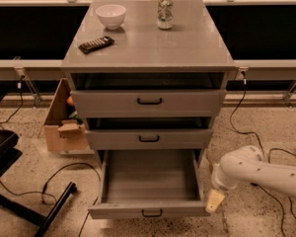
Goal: Open bottom drawer
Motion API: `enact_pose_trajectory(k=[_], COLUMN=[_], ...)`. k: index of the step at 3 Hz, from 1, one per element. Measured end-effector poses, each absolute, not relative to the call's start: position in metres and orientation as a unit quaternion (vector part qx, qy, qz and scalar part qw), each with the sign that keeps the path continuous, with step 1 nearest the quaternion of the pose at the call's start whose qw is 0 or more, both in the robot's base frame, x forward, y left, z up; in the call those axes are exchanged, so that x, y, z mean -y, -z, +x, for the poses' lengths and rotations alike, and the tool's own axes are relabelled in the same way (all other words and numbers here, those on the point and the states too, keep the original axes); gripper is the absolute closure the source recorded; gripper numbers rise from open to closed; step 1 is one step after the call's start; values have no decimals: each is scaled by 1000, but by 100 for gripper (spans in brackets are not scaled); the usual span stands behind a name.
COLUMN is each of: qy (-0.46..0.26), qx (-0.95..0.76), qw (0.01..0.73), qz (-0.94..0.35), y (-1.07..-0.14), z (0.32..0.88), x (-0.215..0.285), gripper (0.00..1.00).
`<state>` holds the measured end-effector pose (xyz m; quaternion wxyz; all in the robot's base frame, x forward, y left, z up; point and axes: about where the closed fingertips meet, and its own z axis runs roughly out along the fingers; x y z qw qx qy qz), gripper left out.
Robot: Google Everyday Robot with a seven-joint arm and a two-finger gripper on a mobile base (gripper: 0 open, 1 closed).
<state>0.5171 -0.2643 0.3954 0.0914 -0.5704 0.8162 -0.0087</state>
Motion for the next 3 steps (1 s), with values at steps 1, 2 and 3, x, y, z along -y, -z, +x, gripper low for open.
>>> enact_pose_trajectory(k=[1,2,3], qy=[7,55,98], qx=[-821,-814,-825], qw=[140,156,137], qz=[-554,-557,-539], y=[-497,-599,-642], z=[494,454,437], x=[294,312,308], gripper=[0,0,0])
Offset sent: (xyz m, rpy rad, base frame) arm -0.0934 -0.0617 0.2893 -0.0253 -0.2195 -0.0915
